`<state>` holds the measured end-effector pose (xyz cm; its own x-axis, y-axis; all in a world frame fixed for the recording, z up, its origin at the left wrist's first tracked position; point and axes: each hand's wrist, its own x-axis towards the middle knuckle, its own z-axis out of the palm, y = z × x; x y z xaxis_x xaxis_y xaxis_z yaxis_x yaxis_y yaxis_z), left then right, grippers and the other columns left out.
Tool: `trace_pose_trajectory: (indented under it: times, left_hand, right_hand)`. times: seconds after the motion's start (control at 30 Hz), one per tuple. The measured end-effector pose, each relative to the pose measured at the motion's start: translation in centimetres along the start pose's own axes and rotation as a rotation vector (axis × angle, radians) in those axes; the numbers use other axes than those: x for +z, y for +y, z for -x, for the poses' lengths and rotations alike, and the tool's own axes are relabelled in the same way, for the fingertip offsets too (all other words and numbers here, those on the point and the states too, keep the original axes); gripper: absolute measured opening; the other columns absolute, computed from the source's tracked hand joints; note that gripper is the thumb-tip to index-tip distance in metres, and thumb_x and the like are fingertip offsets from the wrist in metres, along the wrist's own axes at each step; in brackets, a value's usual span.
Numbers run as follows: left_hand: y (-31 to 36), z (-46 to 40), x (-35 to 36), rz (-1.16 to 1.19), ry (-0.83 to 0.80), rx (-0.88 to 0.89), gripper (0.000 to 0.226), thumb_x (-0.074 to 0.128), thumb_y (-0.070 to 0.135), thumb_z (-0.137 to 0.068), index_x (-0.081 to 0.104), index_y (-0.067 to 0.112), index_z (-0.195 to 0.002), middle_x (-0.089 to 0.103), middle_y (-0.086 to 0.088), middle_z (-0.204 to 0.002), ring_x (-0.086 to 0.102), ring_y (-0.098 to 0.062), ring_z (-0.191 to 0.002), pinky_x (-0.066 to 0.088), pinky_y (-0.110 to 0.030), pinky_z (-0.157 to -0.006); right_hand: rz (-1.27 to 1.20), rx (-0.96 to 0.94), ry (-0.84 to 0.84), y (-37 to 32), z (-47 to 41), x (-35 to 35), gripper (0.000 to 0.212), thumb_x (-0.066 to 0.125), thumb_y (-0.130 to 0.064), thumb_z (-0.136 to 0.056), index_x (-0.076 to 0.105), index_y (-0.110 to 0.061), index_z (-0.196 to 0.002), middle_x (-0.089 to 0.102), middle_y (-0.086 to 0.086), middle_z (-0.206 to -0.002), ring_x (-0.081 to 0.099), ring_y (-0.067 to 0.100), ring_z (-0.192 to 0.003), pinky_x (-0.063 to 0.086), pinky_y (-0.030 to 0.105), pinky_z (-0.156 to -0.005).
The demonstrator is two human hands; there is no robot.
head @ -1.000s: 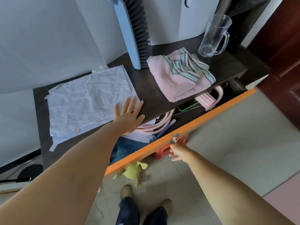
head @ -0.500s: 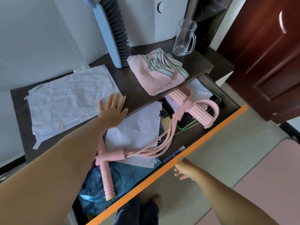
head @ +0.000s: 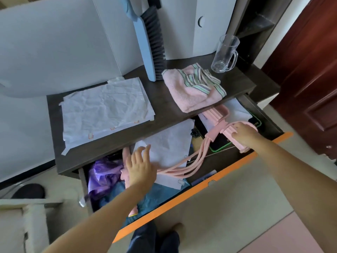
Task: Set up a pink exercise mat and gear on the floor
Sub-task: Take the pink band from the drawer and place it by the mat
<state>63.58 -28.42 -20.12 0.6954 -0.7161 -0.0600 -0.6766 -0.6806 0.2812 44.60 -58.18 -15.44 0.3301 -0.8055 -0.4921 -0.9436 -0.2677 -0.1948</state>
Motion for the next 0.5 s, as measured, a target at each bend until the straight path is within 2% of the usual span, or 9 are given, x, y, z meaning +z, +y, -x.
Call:
trace_pose_trajectory:
  times: [0.03,0.1,0.17,0.2,0.33,0.4,0.43,0.5]
  left_hand:
    - [-1.1,1.6,0.6,0.034,-0.009,-0.084,0.066,0.067,0.022,-0.069,0.046,0.013,-0.13,0.06,-0.018,-0.118,0.058,-0.038,-0.104,0.035,-0.048,-0.1]
    - [-2.6,3.7,0.9,0.137,-0.035,-0.33,0.06,0.07,0.022,-0.078,0.048,0.006,-0.131,0.053,-0.02,-0.124,0.051,-0.04,-0.113,0.038,-0.05,-0.098]
    - [-3.5,4.7,0.8,0.243,-0.078,-0.625,0.055,0.061,0.026,-0.087,0.042,0.007,-0.135,0.044,-0.017,-0.131,0.041,-0.037,-0.124,0.035,-0.047,-0.101]
    - [-3.8,4.9,1.0,0.293,-0.103,-0.698,0.054,0.058,0.028,-0.089,0.039,0.008,-0.135,0.042,-0.016,-0.132,0.039,-0.035,-0.127,0.035,-0.045,-0.102]
    - [-3.3,5.3,2.3,0.464,-0.26,-0.702,0.059,0.06,0.024,-0.09,0.029,0.003,-0.135,0.043,-0.016,-0.133,0.05,-0.037,-0.122,0.043,-0.039,-0.091]
    - [-2.6,4.7,2.4,0.506,-0.27,-0.757,0.055,0.06,0.021,-0.09,0.028,0.001,-0.132,0.051,-0.019,-0.13,0.057,-0.038,-0.113,0.046,-0.039,-0.082]
    - [-2.0,4.4,2.1,0.506,-0.288,-0.763,0.052,0.058,0.02,-0.092,0.029,0.001,-0.13,0.054,-0.02,-0.128,0.059,-0.038,-0.11,0.045,-0.036,-0.079]
    - [-1.1,3.9,1.3,0.472,-0.317,-0.682,0.039,0.053,0.015,-0.093,0.037,0.005,-0.127,0.054,-0.019,-0.128,0.057,-0.035,-0.112,0.041,-0.031,-0.079]
  right_hand:
    - [0.033,0.009,0.03,0.5,-0.8,0.9,0.053,0.048,-0.014,-0.095,0.032,-0.008,-0.146,0.057,0.019,-0.127,0.061,0.033,-0.101,0.047,0.033,-0.077]
    - [0.072,0.055,0.022,1.8,-1.7,2.8,0.068,0.054,-0.015,-0.094,0.019,-0.007,-0.151,0.055,0.021,-0.128,0.066,0.033,-0.094,0.055,0.039,-0.076]
    - [0.136,0.092,0.044,2.2,-2.4,4.5,0.072,0.059,-0.017,-0.091,0.02,-0.005,-0.149,0.055,0.023,-0.129,0.064,0.037,-0.101,0.054,0.041,-0.082]
    - [0.166,0.099,0.082,2.5,-2.7,5.0,0.072,0.062,-0.019,-0.089,0.023,-0.004,-0.148,0.055,0.023,-0.127,0.063,0.038,-0.104,0.054,0.041,-0.083]
    - [0.192,0.126,0.208,1.9,-2.7,5.8,0.078,0.071,-0.026,-0.082,0.029,-0.001,-0.142,0.052,0.028,-0.129,0.056,0.043,-0.114,0.052,0.049,-0.092]
    - [0.153,0.107,0.236,1.2,-1.9,5.8,0.075,0.075,-0.027,-0.079,0.035,0.0,-0.136,0.057,0.028,-0.123,0.059,0.042,-0.11,0.052,0.049,-0.091]
    - [0.139,0.093,0.25,0.8,-1.4,5.6,0.072,0.075,-0.03,-0.078,0.038,0.001,-0.133,0.06,0.026,-0.118,0.062,0.041,-0.104,0.053,0.045,-0.086]
    - [0.118,0.063,0.243,0.0,-0.2,4.6,0.064,0.07,-0.036,-0.08,0.044,0.001,-0.125,0.064,0.021,-0.106,0.066,0.036,-0.087,0.052,0.033,-0.068]
